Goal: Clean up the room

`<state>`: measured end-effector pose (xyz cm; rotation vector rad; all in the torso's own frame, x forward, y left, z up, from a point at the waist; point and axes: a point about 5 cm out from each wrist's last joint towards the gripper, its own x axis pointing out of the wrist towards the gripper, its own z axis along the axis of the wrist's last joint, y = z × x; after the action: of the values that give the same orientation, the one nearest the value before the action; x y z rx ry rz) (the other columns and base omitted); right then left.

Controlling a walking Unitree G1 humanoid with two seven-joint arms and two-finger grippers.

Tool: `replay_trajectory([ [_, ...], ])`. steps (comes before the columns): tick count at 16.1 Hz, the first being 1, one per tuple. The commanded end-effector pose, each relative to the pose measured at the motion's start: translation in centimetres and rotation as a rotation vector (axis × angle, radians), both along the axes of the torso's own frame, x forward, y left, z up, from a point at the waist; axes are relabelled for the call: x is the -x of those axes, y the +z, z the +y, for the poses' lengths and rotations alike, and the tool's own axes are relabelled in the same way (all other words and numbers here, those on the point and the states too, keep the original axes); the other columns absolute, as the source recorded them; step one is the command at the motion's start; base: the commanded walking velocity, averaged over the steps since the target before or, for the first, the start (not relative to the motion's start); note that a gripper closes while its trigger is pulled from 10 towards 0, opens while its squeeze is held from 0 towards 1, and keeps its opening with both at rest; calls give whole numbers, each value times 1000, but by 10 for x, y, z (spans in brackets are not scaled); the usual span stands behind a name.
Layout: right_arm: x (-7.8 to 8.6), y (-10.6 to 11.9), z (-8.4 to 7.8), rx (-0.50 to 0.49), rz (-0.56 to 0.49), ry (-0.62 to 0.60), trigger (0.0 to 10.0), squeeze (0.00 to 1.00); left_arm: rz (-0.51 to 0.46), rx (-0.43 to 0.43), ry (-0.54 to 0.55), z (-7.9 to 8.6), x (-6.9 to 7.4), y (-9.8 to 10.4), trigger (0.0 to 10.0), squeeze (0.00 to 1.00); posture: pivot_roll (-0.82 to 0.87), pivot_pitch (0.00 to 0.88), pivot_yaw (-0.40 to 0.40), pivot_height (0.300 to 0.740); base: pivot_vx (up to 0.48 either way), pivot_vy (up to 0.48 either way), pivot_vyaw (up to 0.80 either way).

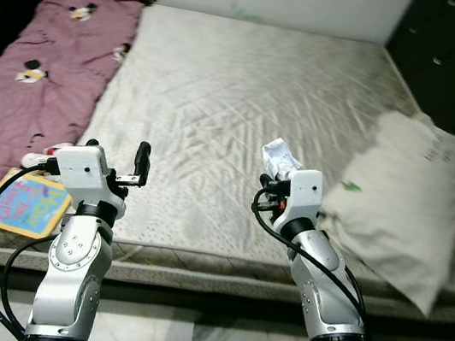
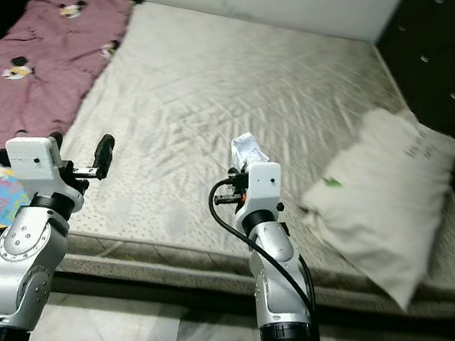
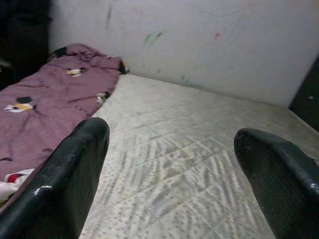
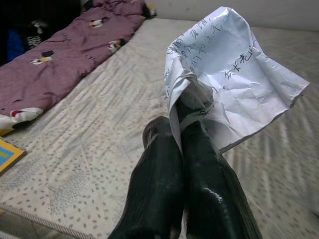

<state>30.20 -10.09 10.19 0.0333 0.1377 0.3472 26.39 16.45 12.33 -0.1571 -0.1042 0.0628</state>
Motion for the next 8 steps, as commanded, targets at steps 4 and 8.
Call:
replay_trajectory([
  [4, -2, 2, 0, 0, -4, 1, 10000, 0, -15, 6, -14, 0, 1, 3, 10000, 0, 44, 41, -13, 740, 341, 0, 0],
  [8, -3, 1, -1, 5, -2, -8, 10000, 0, -6, -8, -18, -4, 1, 2, 10000, 0, 43, 44, -14, 740, 206, 0, 0],
])
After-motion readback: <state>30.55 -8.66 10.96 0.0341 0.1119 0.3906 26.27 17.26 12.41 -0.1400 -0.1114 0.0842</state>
